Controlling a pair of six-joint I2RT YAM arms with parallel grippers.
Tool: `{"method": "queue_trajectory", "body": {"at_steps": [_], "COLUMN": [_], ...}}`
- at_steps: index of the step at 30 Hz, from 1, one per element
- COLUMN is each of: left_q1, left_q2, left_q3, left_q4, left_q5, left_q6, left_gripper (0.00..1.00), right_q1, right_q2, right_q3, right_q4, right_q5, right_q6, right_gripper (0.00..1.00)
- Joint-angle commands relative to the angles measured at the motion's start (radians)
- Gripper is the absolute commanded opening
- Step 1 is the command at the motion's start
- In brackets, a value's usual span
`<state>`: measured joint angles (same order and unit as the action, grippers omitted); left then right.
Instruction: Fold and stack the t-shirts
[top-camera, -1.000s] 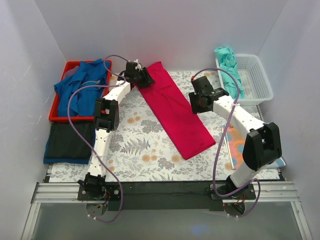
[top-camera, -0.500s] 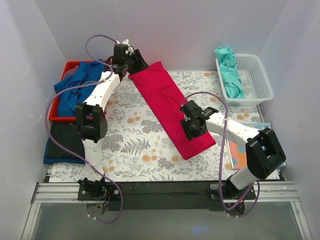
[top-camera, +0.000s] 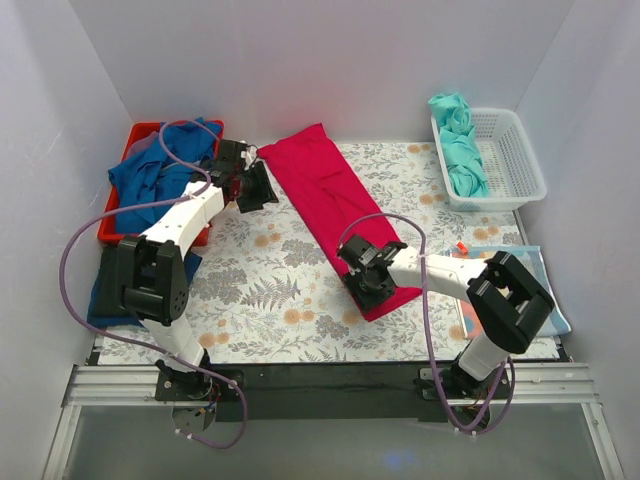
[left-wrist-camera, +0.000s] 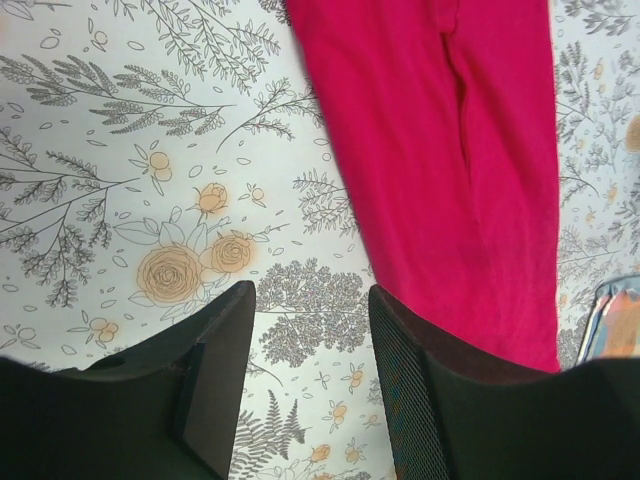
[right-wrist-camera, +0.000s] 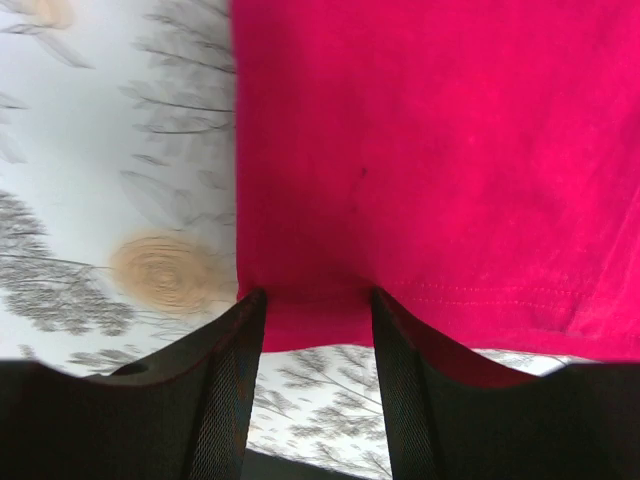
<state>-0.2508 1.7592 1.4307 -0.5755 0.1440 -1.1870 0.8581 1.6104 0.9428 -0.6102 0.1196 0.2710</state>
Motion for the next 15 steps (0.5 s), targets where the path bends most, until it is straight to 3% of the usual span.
{"method": "queue_trajectory", "body": {"at_steps": [1, 9, 15], "left_q1": [0.001, 0.001, 0.001], "left_q2": [-0.133, -0.279, -0.339], "left_q3": [-0.032, -0.125, -0.139], "left_q4": [-0.001, -0.072, -0.119], "left_q5": [-0.035, -0.110, -0.130], "left_q6": [0.000, -0.033, -0.051], "left_gripper": [0.47, 0.47, 0.47], "right_q1": [0.120, 0.370, 0.461], "right_q2": [0.042, 0.130, 0.293], "right_q3": [-0.077, -0.064, 0.155], "right_q4": [0.111, 0.211, 0.211], "right_q5": [-0.050, -0.060, -0.068], "right_q6": [0.071, 0.122, 0.138], "right_gripper": [0.53, 0.52, 0.52]}}
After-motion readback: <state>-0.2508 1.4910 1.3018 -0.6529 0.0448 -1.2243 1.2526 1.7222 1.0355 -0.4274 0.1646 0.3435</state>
